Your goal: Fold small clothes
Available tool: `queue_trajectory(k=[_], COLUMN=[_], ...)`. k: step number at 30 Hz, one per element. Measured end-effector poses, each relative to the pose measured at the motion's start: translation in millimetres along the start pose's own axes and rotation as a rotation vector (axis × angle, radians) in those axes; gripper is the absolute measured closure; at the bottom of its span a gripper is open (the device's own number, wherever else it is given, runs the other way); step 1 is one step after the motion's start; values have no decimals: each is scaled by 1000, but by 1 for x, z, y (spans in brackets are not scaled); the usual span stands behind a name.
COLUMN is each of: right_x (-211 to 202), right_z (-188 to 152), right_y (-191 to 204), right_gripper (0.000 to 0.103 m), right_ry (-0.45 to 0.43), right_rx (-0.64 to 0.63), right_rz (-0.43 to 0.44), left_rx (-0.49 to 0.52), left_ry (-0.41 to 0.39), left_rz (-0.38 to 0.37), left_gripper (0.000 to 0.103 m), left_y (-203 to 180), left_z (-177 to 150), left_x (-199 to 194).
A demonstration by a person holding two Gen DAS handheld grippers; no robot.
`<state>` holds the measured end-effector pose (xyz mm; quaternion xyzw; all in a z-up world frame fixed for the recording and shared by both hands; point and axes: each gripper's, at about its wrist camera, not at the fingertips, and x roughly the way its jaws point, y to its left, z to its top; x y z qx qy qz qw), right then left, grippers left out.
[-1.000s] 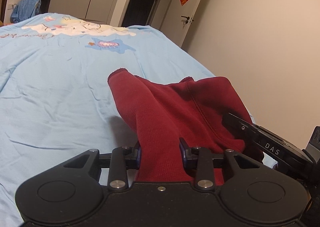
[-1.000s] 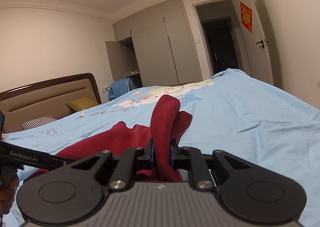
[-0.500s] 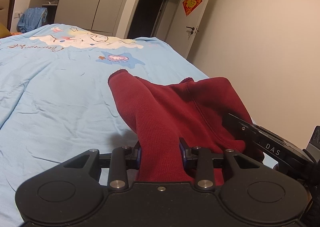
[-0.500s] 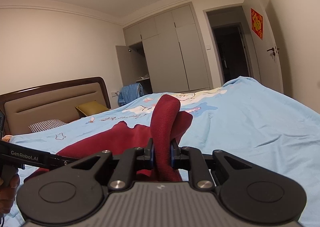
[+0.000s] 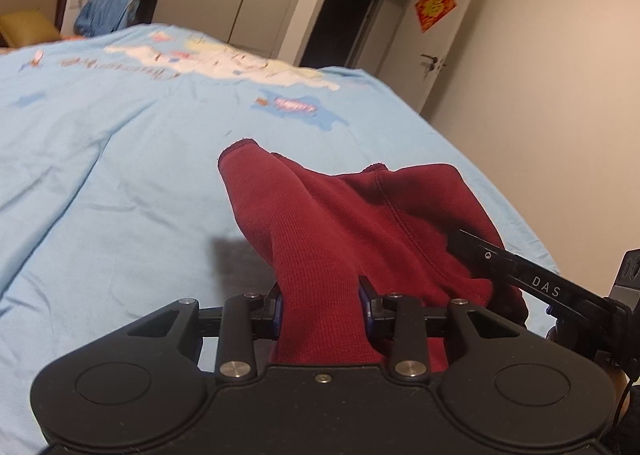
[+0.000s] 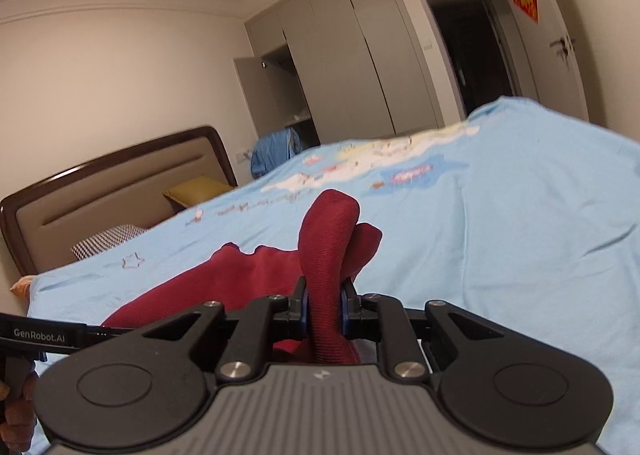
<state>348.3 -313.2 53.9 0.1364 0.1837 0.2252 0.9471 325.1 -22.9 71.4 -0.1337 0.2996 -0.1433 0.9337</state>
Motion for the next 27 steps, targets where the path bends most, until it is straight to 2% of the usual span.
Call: queue_trajectory(k=[3,7,11,13,15,17,20,24,27], right_x=[17,23,24,19,13,7,-2,-10,-15], right_z=[-12,-23,-29,-34,-37,-40,-43,-55,-57], right_y=[-3,-9,-7,-5,-4,-3,-1,6,8], right_gripper=[86,82,61,55,45,40,26,17,17], right_ry=[61,92,109,114,112,109,104,104,94], right_rx=[-2,-1,-37,-50,-53,-62,-84,-150,-183], right_rz=[-26,-72,-126,-146,-164,-179,-212,-257,-286], left_rx=[-31,-48,-44,-42,-38,-30,-15,5,-19], left_ry=[36,47,41,36,29,22,13,4,-2], left_rz=[17,39,60,79,99,117,131,171,173], left_gripper=[67,63,55,49,38,33,24,21,20], left_y=[14,26,28,27,24,21,15,10,11], left_z=[-11,-23,-27,-28,-29,-31,-38,-52,-60], left_x=[12,21,22,21,17,11,4,3,3])
